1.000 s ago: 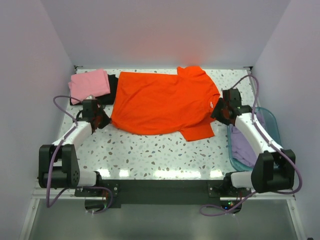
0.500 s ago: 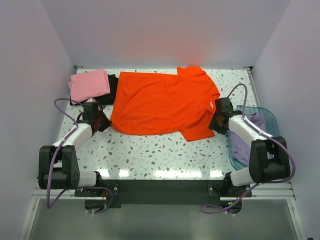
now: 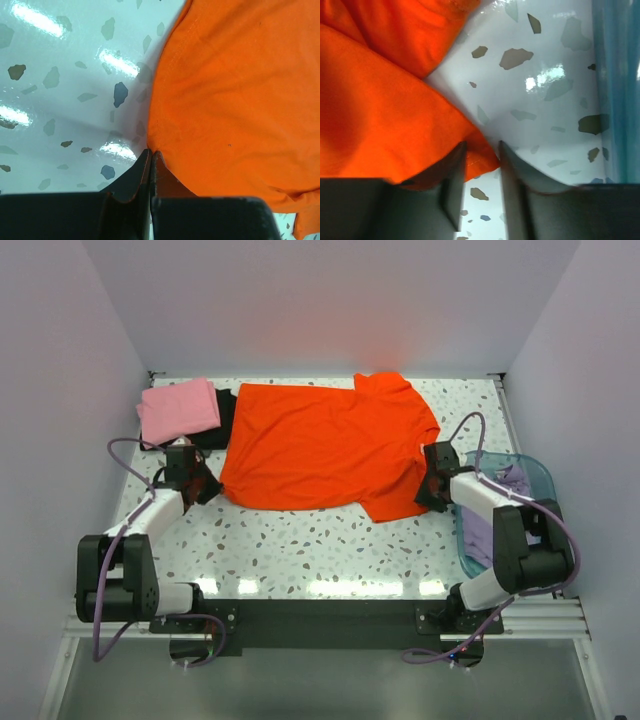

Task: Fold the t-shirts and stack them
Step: Flatten the tshirt out, then fold the tshirt

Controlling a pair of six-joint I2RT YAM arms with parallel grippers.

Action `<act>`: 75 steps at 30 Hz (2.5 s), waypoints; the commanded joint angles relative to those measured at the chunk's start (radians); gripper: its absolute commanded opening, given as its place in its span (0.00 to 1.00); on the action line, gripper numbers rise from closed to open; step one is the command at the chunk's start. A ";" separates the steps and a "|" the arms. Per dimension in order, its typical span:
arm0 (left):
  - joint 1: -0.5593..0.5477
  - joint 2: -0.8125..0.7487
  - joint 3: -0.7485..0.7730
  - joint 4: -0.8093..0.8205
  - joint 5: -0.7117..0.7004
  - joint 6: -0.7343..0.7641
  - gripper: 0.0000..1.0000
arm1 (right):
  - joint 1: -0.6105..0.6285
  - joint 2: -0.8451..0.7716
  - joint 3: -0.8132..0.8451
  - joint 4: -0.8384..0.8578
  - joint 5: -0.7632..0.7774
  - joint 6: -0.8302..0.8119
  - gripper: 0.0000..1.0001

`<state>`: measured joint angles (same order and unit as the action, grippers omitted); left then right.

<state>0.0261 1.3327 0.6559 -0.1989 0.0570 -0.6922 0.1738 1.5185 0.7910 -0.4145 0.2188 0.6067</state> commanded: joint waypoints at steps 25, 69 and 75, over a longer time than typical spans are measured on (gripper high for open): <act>0.005 -0.237 -0.164 -0.123 -0.183 -0.046 0.00 | 0.038 -0.998 -0.184 -0.460 -0.289 0.163 0.00; -0.005 0.235 0.333 -0.102 -0.103 -0.017 0.00 | -0.039 -0.121 0.361 -0.107 -0.141 0.047 0.00; -0.005 0.295 0.392 -0.103 -0.097 -0.020 0.00 | -0.051 -0.044 0.422 -0.096 -0.157 0.036 0.00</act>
<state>0.0238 1.6051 0.9932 -0.3168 -0.0380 -0.7139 0.1265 1.4483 1.1503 -0.5568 0.0757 0.6643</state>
